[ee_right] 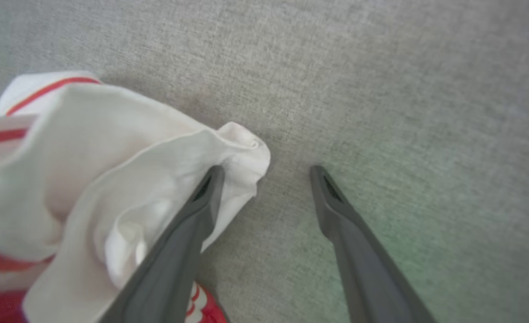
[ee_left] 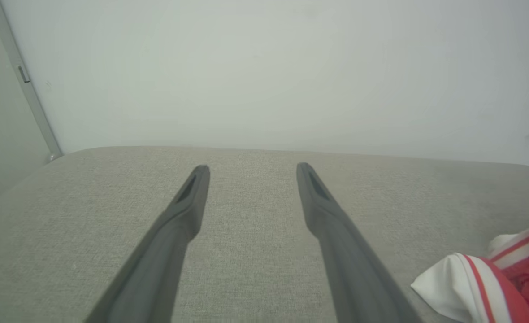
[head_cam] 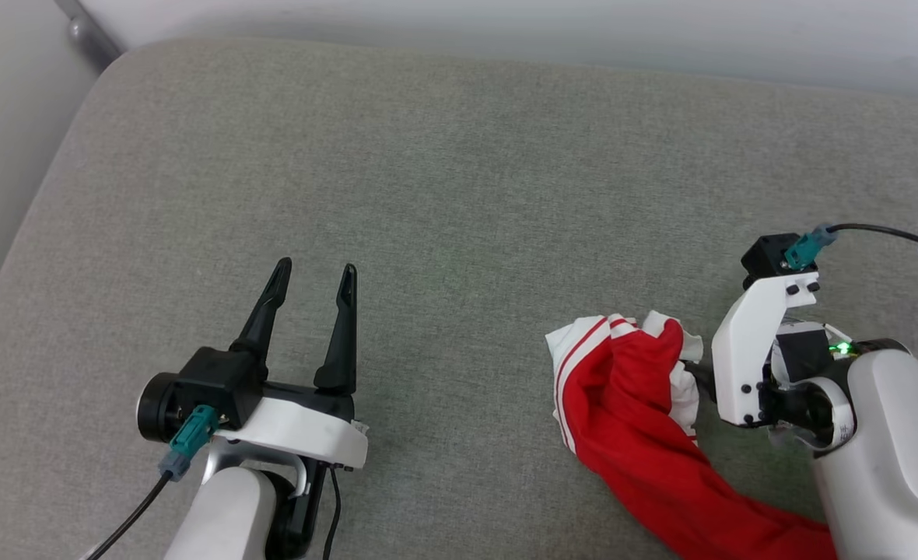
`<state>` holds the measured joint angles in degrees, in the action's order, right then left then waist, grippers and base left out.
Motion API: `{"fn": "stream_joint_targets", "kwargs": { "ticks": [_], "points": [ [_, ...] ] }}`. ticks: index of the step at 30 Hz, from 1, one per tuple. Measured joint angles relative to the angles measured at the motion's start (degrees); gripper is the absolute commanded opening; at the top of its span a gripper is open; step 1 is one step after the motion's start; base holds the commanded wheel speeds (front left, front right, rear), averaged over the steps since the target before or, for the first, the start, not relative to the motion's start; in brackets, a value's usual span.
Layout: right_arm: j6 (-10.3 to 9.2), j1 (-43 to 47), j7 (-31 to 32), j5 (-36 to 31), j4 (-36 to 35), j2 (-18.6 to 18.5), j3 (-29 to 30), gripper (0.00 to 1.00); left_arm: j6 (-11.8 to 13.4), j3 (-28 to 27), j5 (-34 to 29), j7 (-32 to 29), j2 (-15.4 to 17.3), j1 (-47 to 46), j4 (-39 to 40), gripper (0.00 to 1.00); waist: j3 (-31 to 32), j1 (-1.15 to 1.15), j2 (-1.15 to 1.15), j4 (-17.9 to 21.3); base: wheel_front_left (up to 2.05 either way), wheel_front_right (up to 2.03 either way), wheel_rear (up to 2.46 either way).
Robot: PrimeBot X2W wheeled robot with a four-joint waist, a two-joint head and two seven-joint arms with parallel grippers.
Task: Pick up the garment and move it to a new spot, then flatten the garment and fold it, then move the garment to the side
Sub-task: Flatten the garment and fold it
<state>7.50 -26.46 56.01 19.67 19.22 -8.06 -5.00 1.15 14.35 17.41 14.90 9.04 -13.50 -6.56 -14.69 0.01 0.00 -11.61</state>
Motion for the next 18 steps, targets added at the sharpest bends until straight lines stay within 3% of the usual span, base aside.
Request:
{"fn": "stream_joint_targets", "kwargs": {
  "ticks": [4,5,6,7,8,18],
  "points": [
    [0.01,-1.1,1.5,0.0,2.3,-0.5,-0.1,1.00,-0.5,-0.6,-0.2,0.0,-0.5,-0.2,-0.3,1.00,-0.5,0.00,0.00,-0.8,0.00,0.00,0.00],
    [0.01,-1.3,1.5,0.1,2.8,-0.5,-0.2,0.48,-0.6,-0.8,-0.4,0.0,-0.6,-0.3,-0.3,1.00,-0.4,0.00,0.00,-0.8,0.00,0.00,0.00],
    [0.00,-1.5,1.5,0.4,3.1,-0.5,-0.5,0.33,-0.7,-1.0,-0.6,0.0,-0.8,-0.3,-0.4,1.00,-0.4,0.00,0.00,-0.8,0.00,0.00,0.00],
    [0.00,-1.6,1.4,0.5,3.3,-0.7,-1.0,0.09,-0.7,-1.2,-0.6,0.0,-0.9,-0.3,-0.4,1.00,-0.3,0.00,0.00,-0.8,0.00,0.00,0.00],
    [-0.01,-1.7,1.0,0.9,3.4,-0.8,-1.3,0.00,-0.7,-1.4,-0.7,0.1,-1.0,-0.3,-0.5,1.00,-0.2,0.00,0.00,-0.7,0.00,0.00,0.00],
    [0.00,-1.9,-8.8,2.5,-2.3,-3.7,-4.6,0.00,-1.2,-3.3,-2.1,0.2,-1.5,1.8,-1.3,1.00,3.4,0.00,0.00,1.3,0.00,0.00,0.00]
  ]
}}
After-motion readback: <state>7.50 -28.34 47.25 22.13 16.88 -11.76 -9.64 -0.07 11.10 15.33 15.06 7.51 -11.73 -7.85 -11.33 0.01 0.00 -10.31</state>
